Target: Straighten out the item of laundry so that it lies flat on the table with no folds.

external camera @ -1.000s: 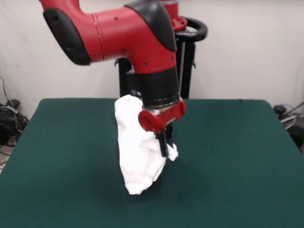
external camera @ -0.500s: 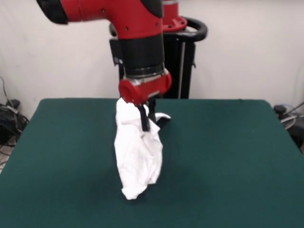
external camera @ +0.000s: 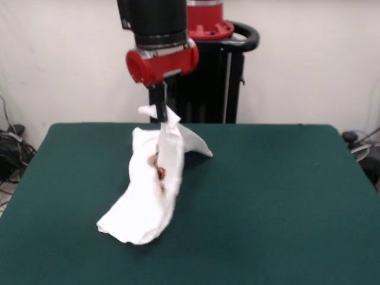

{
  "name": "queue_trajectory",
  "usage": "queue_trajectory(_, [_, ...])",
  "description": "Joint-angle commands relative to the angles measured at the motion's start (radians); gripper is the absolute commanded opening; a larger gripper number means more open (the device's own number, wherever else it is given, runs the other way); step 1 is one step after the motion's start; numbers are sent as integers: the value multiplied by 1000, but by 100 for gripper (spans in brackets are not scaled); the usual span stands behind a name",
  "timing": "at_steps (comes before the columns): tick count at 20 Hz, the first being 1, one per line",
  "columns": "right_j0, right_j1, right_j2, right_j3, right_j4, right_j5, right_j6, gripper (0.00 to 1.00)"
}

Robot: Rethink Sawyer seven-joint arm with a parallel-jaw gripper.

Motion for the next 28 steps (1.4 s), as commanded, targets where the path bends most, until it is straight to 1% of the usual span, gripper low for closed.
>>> queue_trajectory(1, [-14, -121, 108, 46, 83, 163, -155, 0])
queue_trajectory(8, [-70, -239, 186, 50, 199, 270, -187, 0])
queue_trajectory(11, [-103, -323, 239, 96, 278, 275, -189, 0])
queue_trajectory(14, [-102, -347, 265, 105, 310, 271, -164, 0])
queue_trajectory(16, [-87, -344, 270, 115, 315, 247, -129, 0])
queue_trajectory(20, [-57, -315, 253, 156, 279, 165, -64, 0])
queue_trajectory(21, [-69, -317, 256, 177, 276, 142, -63, 0])
queue_trajectory(28, [1, -266, 189, 173, 186, 49, 40, 0])
